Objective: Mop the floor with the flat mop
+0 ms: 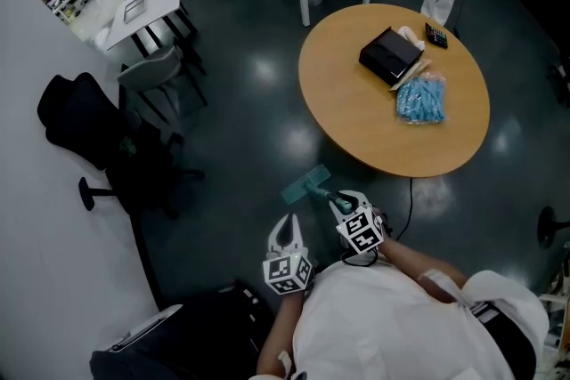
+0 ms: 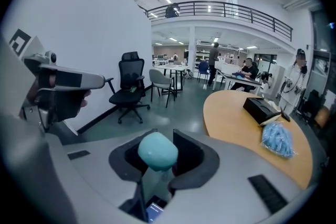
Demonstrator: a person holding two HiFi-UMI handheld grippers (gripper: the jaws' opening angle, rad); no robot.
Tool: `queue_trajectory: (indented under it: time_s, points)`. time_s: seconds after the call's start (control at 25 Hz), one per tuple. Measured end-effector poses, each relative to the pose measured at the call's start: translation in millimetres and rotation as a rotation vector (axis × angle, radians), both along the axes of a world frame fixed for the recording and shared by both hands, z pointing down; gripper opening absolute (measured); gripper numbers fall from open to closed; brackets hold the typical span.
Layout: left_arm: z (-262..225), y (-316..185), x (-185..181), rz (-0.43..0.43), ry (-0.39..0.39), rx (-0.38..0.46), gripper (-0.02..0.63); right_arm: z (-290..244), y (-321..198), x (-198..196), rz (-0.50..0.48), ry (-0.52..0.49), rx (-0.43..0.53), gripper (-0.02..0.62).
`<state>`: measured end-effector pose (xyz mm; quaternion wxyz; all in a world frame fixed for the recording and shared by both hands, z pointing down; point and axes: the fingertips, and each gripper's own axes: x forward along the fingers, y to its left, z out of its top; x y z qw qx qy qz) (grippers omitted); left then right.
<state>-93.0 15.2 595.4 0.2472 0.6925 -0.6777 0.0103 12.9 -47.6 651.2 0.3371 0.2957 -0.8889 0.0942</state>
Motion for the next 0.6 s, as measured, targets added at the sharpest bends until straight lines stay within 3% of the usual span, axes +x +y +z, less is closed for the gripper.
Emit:
queue_trajectory:
  time_s: [0.6]
  points:
    - [-0.7,2.2,3.2,0.011,-0.004,0.003,0.005,-0.2,2.5,-2.6,-0.013,-0.03,0.007,0.098]
